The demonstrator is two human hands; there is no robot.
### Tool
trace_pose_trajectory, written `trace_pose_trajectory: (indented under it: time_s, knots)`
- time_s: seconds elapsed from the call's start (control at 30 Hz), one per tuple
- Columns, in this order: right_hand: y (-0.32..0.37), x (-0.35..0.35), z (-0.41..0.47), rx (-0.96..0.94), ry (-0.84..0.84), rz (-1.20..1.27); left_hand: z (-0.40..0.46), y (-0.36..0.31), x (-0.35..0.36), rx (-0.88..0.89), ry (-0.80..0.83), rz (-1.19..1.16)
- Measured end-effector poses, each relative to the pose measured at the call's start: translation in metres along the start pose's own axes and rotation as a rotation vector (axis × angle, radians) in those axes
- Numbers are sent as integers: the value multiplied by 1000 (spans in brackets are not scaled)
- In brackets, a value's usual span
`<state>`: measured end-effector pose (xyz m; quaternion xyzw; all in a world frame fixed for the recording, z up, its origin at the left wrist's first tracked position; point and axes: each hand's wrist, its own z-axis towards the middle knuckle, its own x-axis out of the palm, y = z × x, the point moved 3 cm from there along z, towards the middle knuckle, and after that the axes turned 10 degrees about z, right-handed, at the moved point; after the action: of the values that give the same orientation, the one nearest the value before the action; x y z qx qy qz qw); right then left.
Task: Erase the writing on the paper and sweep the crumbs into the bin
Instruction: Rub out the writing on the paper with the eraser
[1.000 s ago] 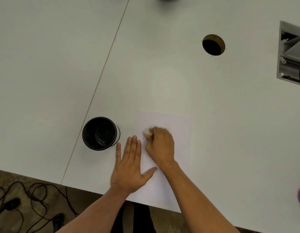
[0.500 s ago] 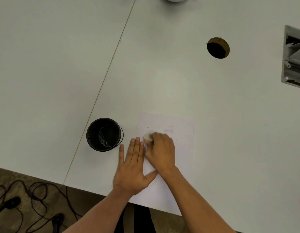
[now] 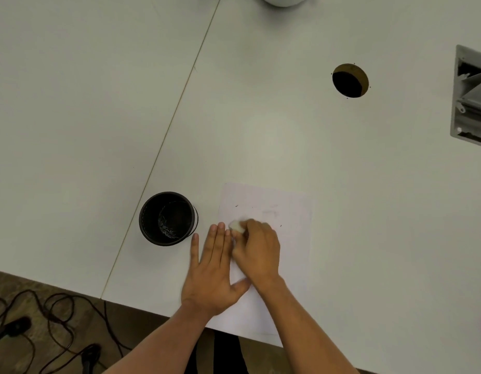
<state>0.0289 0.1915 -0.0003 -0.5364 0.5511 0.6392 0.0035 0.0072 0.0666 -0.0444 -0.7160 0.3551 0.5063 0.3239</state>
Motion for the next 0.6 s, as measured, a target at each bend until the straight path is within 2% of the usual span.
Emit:
trace_pose_trajectory:
  time_s: [0.2, 0.33, 0.43, 0.6]
  knots:
    - [4, -6, 60, 54, -61, 8, -1, 1, 2, -20, 5, -11]
    - [-1, -5, 19, 121, -57, 109, -2, 0, 2, -7, 15, 13]
    - [-6, -3, -20, 100, -7, 78, -1, 0, 1, 8, 21, 30]
    - [-18, -16, 29, 141, -110, 28, -2, -1, 2, -14, 10, 15]
